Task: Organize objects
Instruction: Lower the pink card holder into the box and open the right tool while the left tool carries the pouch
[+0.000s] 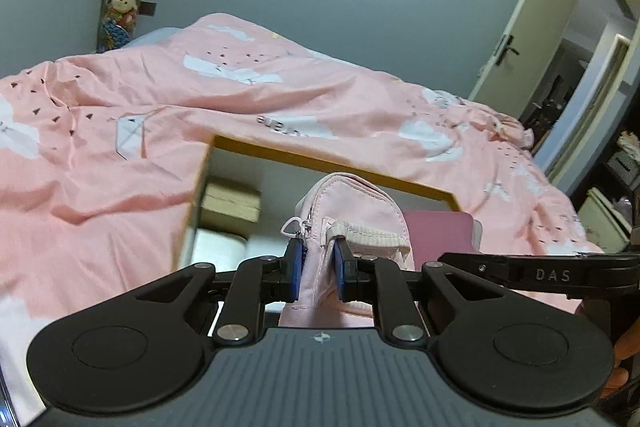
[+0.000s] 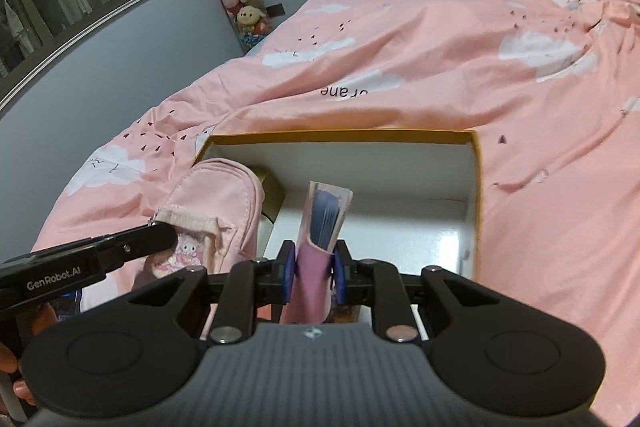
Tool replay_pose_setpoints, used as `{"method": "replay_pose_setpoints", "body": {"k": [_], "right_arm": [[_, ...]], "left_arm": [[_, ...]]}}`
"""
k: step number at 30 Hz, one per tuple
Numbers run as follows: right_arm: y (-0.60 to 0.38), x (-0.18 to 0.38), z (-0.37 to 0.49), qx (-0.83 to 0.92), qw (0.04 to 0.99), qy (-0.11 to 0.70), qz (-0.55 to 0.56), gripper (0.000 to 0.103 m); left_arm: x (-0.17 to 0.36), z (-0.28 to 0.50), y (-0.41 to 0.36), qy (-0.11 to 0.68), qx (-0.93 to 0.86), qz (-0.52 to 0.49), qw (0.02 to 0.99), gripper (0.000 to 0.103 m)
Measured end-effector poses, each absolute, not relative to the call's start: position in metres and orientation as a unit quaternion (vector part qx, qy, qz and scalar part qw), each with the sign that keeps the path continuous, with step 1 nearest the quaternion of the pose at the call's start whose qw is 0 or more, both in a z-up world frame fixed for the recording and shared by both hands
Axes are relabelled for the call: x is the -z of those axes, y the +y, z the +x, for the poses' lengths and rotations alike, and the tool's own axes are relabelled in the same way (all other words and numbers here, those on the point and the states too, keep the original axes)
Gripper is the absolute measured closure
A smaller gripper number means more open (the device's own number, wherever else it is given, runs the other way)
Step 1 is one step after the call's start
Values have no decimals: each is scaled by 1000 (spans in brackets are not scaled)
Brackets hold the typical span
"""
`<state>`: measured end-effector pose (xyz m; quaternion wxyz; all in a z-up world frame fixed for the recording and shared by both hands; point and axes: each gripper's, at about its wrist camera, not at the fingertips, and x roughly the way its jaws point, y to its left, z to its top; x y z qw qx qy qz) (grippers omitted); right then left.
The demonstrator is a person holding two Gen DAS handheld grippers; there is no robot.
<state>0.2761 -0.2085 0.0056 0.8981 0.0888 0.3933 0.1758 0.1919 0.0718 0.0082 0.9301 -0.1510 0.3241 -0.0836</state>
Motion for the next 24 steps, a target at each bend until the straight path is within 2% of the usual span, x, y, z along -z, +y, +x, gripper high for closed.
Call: {"method": "replay_pose_setpoints", "body": {"k": [10, 15, 24], "right_arm": [[-189, 19, 346, -195, 881, 424, 82, 82], [-177, 46, 378, -240, 843, 468, 114, 82], [-161, 84, 408, -264, 811, 501, 145, 82]], "left_arm": [[-9, 231, 106, 320, 48, -155, 933, 85], [1, 240, 111, 330, 42, -171, 928, 85], [11, 252, 115, 341, 36, -176, 923, 85]]}}
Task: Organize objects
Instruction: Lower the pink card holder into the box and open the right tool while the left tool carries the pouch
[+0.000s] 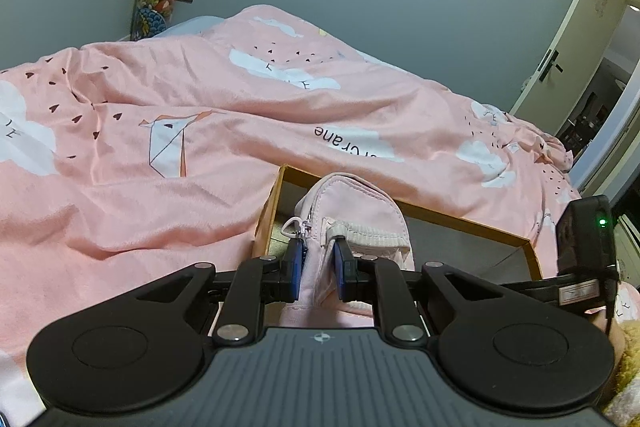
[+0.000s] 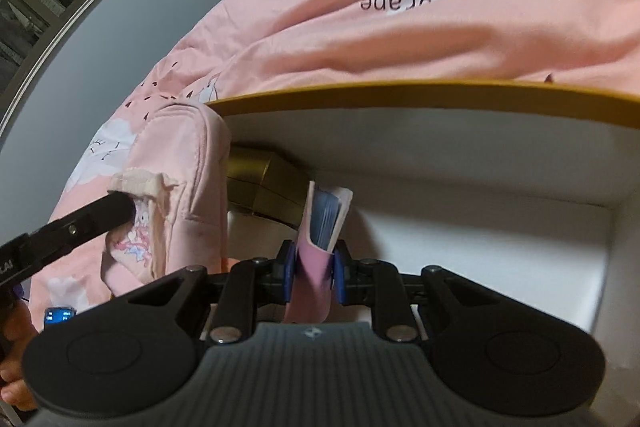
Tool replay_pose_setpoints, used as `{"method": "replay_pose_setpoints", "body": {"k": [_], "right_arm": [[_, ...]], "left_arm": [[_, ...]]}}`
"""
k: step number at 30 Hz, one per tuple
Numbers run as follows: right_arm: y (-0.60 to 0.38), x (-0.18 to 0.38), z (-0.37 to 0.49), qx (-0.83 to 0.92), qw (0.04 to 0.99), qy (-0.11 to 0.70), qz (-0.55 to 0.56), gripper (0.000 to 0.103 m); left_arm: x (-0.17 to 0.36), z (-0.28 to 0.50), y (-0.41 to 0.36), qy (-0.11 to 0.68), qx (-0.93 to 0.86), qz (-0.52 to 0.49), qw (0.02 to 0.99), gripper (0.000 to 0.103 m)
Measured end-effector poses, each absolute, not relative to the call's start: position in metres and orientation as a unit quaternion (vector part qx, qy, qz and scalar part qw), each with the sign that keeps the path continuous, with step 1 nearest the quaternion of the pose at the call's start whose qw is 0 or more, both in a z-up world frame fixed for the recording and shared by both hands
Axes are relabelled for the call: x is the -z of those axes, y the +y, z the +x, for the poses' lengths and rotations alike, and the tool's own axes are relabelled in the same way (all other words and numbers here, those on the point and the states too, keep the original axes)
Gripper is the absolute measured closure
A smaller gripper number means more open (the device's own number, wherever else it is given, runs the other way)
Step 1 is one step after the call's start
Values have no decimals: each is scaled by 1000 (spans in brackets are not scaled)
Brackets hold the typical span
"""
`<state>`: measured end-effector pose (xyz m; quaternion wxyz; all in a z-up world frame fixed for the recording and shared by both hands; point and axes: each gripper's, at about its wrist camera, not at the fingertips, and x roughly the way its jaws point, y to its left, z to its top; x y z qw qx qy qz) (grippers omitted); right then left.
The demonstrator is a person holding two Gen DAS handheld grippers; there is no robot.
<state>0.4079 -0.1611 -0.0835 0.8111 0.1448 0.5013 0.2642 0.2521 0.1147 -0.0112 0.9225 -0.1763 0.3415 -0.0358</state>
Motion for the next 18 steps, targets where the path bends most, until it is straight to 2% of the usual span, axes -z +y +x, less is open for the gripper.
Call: {"method": "replay_pose_setpoints", "body": {"k": [8, 12, 15, 18], "right_arm": [[-155, 90, 416, -255, 816, 507, 108, 76], [-148, 94, 416, -237, 826, 507, 59, 68], [-151, 97, 418, -237, 824, 510, 67, 67], [-150, 100, 419, -235, 824, 512, 63, 59]], "left_arm": [[16, 258, 114, 349, 41, -188, 917, 85], [16, 259, 113, 349, 40, -190, 917, 85], [16, 259, 114, 351, 38, -194, 915, 85], [16, 258, 114, 349, 34, -195, 916, 85]]}}
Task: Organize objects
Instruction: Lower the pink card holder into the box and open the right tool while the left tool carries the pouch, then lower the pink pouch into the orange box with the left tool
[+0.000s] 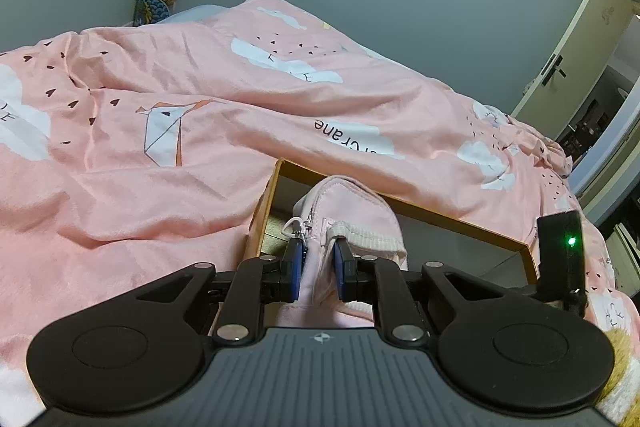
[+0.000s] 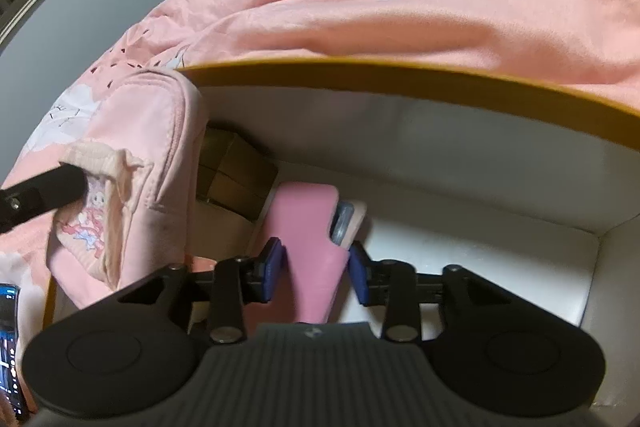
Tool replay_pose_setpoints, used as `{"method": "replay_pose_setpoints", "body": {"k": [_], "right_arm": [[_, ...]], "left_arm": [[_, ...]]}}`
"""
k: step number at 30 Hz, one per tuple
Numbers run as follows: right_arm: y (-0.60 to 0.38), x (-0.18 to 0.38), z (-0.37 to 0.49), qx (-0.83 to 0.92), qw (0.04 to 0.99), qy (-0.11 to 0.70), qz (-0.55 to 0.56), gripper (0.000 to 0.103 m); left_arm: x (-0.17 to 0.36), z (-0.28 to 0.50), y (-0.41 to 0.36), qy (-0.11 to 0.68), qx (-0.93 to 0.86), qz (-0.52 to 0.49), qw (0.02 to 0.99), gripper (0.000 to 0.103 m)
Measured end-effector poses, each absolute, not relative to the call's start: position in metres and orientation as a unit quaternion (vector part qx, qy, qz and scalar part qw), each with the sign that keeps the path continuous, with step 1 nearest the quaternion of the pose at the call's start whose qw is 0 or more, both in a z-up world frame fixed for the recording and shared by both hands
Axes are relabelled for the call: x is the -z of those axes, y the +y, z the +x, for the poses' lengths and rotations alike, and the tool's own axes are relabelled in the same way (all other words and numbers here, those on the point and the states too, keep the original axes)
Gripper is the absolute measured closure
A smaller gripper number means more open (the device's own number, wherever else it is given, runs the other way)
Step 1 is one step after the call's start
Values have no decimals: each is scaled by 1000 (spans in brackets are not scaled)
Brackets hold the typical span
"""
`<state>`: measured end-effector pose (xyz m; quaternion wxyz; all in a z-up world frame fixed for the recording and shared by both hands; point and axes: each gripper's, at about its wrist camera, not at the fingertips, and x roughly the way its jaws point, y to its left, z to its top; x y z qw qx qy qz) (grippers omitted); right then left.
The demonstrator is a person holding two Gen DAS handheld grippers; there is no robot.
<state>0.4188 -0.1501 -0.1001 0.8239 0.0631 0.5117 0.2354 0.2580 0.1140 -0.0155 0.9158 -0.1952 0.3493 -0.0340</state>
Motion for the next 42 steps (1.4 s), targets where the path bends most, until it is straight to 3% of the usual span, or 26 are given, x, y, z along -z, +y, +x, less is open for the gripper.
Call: {"method": "replay_pose_setpoints", "body": {"k": [11, 27, 33, 35, 37, 42], "right_arm": [[-183, 76, 399, -195, 849, 488, 66, 57], [-189, 64, 367, -205, 856, 466, 89, 57], [-181, 72, 366, -221, 848, 470, 106, 64], [-179, 74, 367, -223, 846, 472, 108, 67], [-177, 75, 366, -227, 845, 472, 110, 69], [-173, 74, 365, -232, 844, 471, 109, 79]], "left_arm": [[17, 259, 105, 353, 52, -218, 908, 85], [65, 287, 81, 412, 50, -215, 884, 84], [65, 283, 69, 410, 35, -169, 896, 74], [61, 277, 68, 395, 35, -162, 903, 62], [54, 268, 65, 375, 36, -147, 914, 56], [39, 247, 58, 336, 14, -116, 935, 53]]}}
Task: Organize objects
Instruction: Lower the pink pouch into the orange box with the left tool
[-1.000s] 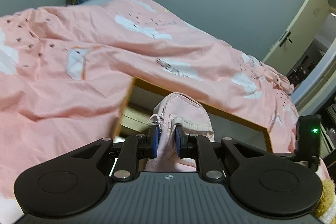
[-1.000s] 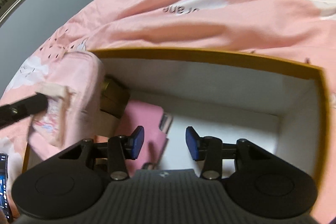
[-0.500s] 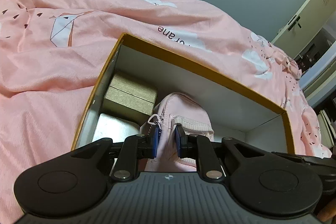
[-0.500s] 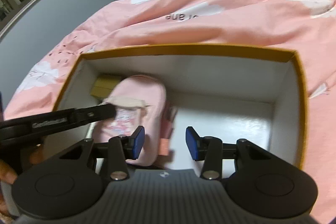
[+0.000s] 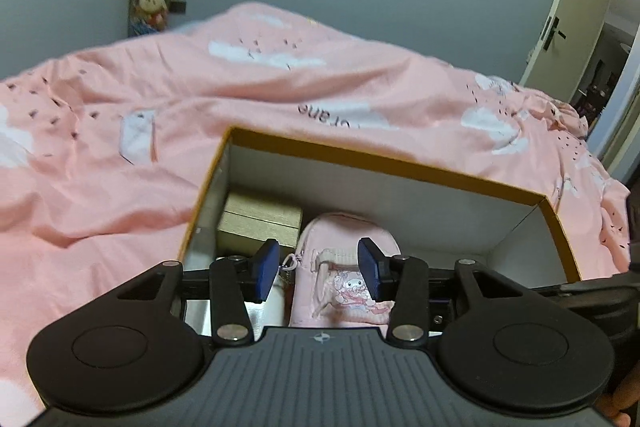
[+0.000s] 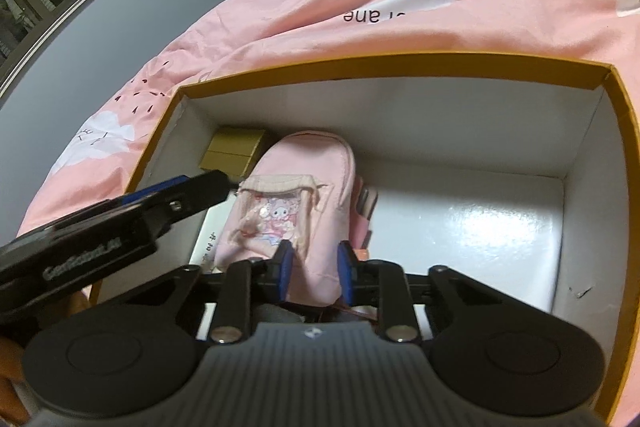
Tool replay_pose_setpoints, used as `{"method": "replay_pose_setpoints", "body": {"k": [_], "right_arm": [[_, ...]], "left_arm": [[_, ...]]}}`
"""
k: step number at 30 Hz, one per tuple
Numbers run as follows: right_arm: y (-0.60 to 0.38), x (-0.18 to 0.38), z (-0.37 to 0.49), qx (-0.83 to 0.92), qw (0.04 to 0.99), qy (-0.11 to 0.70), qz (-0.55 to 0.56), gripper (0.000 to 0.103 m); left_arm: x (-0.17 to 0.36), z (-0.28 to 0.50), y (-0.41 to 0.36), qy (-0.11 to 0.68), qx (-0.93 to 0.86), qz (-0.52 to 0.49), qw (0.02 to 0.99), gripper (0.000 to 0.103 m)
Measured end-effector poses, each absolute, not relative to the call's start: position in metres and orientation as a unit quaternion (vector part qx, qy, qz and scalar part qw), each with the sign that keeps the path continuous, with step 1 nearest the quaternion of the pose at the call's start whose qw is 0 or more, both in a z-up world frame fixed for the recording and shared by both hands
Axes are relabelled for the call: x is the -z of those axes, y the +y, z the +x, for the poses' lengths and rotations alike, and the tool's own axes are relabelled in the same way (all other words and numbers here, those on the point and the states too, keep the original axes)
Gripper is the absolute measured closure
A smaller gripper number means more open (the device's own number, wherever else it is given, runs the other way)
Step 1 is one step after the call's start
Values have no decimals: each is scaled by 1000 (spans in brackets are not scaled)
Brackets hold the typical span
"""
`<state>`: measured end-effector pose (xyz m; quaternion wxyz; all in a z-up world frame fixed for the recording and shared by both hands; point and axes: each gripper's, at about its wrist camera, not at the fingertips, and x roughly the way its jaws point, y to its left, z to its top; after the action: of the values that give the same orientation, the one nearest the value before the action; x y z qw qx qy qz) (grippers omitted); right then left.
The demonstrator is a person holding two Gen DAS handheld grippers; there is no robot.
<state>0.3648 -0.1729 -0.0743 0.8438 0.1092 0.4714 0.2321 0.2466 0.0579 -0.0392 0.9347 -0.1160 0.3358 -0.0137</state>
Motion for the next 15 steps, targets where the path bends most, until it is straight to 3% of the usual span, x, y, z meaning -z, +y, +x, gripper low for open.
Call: {"method": "replay_pose_setpoints", "body": {"k": [9, 15], "right_arm": [[-160, 82, 369, -219, 841, 485, 97, 84], [-159, 72, 360, -213, 850, 474, 85, 77]], "left_arm": [[37, 231, 56, 324, 3, -123, 938, 53], [31, 219, 54, 316, 17, -126, 940, 53]]}}
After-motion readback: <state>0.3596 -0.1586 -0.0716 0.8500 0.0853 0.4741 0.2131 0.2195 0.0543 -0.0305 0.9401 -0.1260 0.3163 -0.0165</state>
